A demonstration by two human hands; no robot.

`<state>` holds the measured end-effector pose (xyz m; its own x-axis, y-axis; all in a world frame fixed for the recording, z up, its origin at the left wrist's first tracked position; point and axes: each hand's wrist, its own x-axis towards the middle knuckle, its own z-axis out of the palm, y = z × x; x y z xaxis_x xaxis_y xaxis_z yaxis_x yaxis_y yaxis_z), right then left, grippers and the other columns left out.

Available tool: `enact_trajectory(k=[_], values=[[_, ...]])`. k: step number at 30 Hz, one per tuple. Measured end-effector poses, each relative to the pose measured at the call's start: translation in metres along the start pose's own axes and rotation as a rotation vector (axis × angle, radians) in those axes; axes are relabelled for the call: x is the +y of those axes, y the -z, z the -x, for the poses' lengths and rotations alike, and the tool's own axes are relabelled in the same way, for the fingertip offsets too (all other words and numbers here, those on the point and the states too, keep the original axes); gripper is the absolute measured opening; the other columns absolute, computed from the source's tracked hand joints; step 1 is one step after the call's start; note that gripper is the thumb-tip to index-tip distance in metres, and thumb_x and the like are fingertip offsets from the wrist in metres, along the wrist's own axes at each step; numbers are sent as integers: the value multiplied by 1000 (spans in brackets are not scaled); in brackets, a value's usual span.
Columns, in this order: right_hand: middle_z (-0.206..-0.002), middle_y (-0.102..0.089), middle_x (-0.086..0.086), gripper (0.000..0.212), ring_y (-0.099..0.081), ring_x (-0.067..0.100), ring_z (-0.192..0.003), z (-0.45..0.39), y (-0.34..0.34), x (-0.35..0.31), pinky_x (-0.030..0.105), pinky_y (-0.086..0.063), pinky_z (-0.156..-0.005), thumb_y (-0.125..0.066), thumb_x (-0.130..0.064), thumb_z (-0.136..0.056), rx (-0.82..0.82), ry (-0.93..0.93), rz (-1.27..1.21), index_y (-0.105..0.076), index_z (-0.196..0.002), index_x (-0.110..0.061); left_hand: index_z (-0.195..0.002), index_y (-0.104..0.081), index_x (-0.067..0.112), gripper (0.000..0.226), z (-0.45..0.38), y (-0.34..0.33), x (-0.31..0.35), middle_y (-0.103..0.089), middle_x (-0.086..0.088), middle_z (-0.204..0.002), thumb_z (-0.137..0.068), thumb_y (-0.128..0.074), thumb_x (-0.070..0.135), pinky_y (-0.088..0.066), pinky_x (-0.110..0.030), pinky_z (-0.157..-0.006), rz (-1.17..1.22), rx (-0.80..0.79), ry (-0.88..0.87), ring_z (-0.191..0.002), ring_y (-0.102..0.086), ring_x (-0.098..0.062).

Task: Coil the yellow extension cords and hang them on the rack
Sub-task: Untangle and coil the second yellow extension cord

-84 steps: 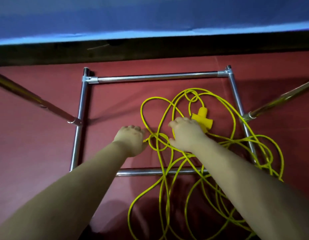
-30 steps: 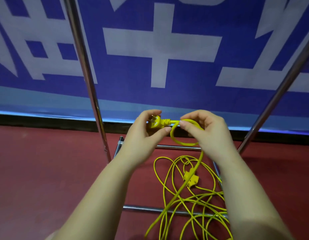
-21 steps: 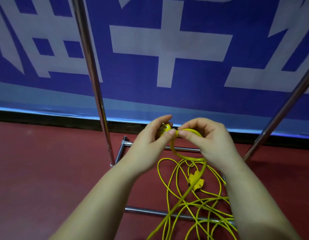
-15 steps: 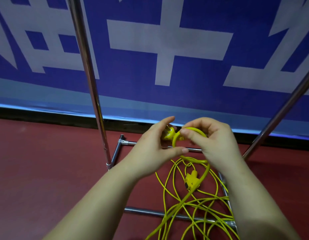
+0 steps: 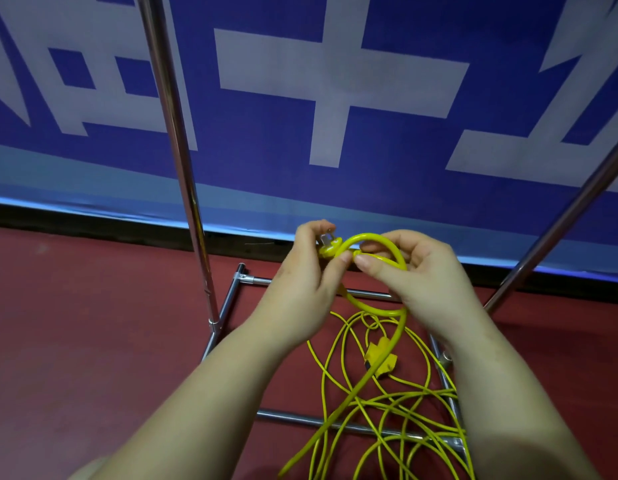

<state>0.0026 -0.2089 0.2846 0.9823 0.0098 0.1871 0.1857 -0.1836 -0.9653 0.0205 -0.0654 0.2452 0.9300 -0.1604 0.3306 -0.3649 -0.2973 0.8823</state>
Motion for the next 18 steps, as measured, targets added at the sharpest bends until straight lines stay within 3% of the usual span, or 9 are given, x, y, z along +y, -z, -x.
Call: enact_trajectory(k=[3,5,7,9,11,15,18], values=[[-56,-65,-13,9,-53,-4,-44,-1,-1,1,8,-39,-46,-70,-5,-79,-14,-14,12,-65,-87,-7,-134,-44,14,38,1,-4,1,-44,4,-117,-97,-49,19,-28,2,-87,-157,131,-102,-96,-44,8],[-56,-64,-14,9,-51,-1,-42,-2,-2,3,13,-41,-43,-71,-8,-79,0,-29,40,-65,-85,-11,-139,-42,11,42,1,-5,0,-47,1,-118,-99,-45,21,-23,5,-85,-242,165,-120,-99,-43,4],[-63,-68,-12,11,-59,1,-51,-3,-3,5,18,-50,-48,-72,-9,-79,8,-51,19,-66,-87,-14,-142,-40,10,46,0,-6,-3,-55,-6,-126,-99,-39,26,-25,-2,-89,-316,196,-138,-114,-46,-9],[-72,-71,-7,16,-68,5,-67,-3,-5,7,20,-54,-52,-71,-5,-79,15,-58,-43,-65,-89,-16,-141,-43,14,42,-1,-6,-2,-61,-9,-124,-100,-40,25,-31,-13,-88,-334,224,-116,-116,-53,-20],[-79,-72,-2,25,-70,9,-75,-4,-5,7,20,-54,-54,-68,0,-79,50,-51,-122,-64,-93,-20,-134,-53,19,36,-3,-5,-1,-68,-5,-108,-99,-45,24,-40,-20,-86,-250,245,-52,-102,-62,-21],[-75,-73,0,21,-71,12,-71,-5,-1,8,20,-55,-57,-67,-2,-80,114,-11,-169,-63,-93,-18,-104,-70,25,20,-9,1,1,-74,5,-92,-94,-53,27,-53,-35,-90,197,174,125,-93,-69,-12],[-72,-73,-5,12,-71,11,-72,-5,-3,13,24,-57,-62,-66,-10,-83,198,60,-81,-67,-89,-20,-93,-68,18,20,-11,0,2,-73,4,-73,-96,-50,12,-56,-25,-70,389,169,221,-69,-69,-10]])
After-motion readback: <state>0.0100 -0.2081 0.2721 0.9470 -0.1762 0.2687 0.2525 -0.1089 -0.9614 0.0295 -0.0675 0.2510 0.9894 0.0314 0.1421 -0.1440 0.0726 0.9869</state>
